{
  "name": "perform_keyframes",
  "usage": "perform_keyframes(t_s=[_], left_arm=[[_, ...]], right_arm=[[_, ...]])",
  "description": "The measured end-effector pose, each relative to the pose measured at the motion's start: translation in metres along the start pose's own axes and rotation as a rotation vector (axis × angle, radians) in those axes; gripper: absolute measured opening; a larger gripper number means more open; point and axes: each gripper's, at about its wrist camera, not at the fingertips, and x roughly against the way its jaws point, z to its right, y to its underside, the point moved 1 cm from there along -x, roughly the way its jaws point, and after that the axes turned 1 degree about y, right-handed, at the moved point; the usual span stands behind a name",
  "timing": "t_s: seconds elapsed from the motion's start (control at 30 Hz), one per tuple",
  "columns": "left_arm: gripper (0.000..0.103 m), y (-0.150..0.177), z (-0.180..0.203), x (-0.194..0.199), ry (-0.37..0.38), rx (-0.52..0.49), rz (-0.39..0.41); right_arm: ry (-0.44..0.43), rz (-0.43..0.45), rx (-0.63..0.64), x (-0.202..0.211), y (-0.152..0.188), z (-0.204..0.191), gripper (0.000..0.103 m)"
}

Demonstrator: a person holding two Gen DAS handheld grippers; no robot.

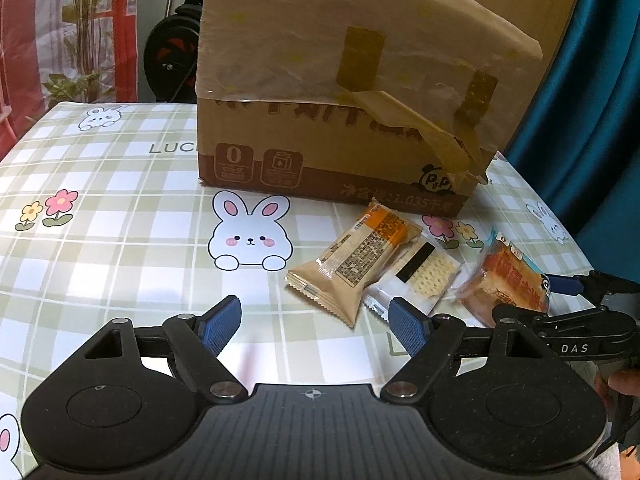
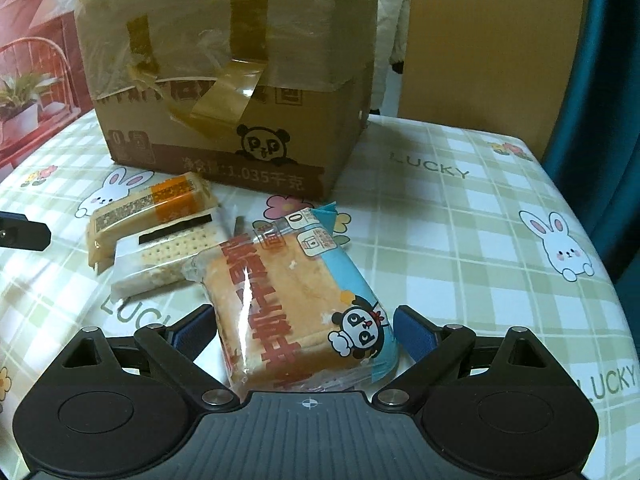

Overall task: Organize snacks
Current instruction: 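Grasp the orange-labelled biscuit bar with the left tool while the right tool grasps the cracker packet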

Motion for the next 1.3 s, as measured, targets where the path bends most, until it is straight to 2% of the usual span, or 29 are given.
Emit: perform_keyframes(t_s=[0.1, 0.33, 0.7, 0.9, 1.13, 1.3], left_arm=[[0.082, 0.000, 0.001, -0.002, 0.003, 0.000, -0.006], [0.082, 0.000, 0.001, -0.007, 0.013, -0.002, -0.019], [0.082, -0.015, 0.008, -0.023, 0.011, -0.048, -0.018], [0.082, -0.013, 0.012, -0.027, 0.017, -0.053, -0.040], [0.077, -0.007, 0.026, -0.022, 0.109, -0.040, -0.062], [0.067, 0.000, 0.036, -0.029, 0.181, -0.029, -0.103]], right_arm=[[-0.008, -0.002, 0.003, 0.001, 0.000, 0.000, 0.092], [-0.031, 0.001, 0.017, 0.001, 0.001, -0.004, 0.085], [-0.040, -0.001, 0.031, 0.000, -0.001, -0.004, 0.086], [0.005, 0.003, 0.010, -0.003, -0.004, 0.006, 0.087], [0.095, -0.002, 0.013, -0.001, -0.012, 0.016, 0.087], [0.042, 0.090, 0.061, 0.022, -0.027, 0.011, 0.086]])
